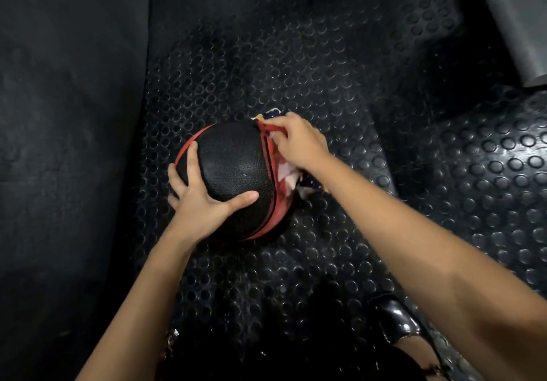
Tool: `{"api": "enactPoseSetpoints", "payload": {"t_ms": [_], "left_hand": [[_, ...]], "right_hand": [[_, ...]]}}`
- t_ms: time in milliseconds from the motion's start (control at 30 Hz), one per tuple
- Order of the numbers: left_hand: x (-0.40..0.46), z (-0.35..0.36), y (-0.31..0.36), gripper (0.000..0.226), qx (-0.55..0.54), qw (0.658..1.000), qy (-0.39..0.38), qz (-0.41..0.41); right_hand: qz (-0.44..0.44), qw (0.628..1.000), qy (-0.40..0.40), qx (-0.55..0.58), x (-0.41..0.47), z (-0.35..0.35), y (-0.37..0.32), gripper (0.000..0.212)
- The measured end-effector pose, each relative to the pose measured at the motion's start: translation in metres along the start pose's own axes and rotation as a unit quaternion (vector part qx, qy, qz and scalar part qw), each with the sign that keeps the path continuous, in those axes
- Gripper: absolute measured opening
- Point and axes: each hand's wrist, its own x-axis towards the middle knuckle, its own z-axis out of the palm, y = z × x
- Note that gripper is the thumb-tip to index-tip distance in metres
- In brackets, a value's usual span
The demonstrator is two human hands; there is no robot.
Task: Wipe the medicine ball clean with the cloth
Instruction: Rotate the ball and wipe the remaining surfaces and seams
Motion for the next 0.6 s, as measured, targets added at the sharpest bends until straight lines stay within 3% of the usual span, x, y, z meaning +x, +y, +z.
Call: {"api": "enactPoseSetpoints", "payload": {"t_ms": [100, 233, 300, 367, 433, 500, 600], "left_hand": [[-0.001, 0.002, 0.000, 0.125, 0.012, 1.000, -0.001, 0.014], [0.006, 0.002, 0.003, 0.123, 0.005, 1.000, 0.015, -0.002], [0.008, 0.002, 0.002, 0.125, -0.005, 1.000, 0.012, -0.011], [0.010, 0.000, -0.004, 0.131, -0.019, 1.000, 0.008, -0.007], [0.009, -0.002, -0.011, 0.132, -0.026, 1.000, 0.002, -0.004], [0.007, -0.001, -0.015, 0.130, -0.033, 0.999, -0.004, -0.001], [0.006, 0.002, -0.012, 0.130, -0.031, 1.000, 0.004, 0.003]], "right_hand": [[0.115, 0.980, -0.112, 0.118, 0.027, -0.002, 0.024, 0.029], [0.173, 0.962, -0.054, 0.205, 0.002, 0.007, 0.033, 0.030], [0.136, 0.982, 0.010, 0.129, -0.025, 0.014, 0.024, 0.031], [0.044, 0.994, 0.072, 0.063, -0.052, 0.015, 0.007, 0.034], [-0.008, 0.996, 0.084, 0.030, -0.054, 0.015, 0.004, 0.035], [0.048, 0.996, 0.044, 0.065, -0.033, 0.016, 0.016, 0.032], [0.197, 0.940, -0.029, 0.278, -0.020, 0.017, 0.037, 0.027]]}}
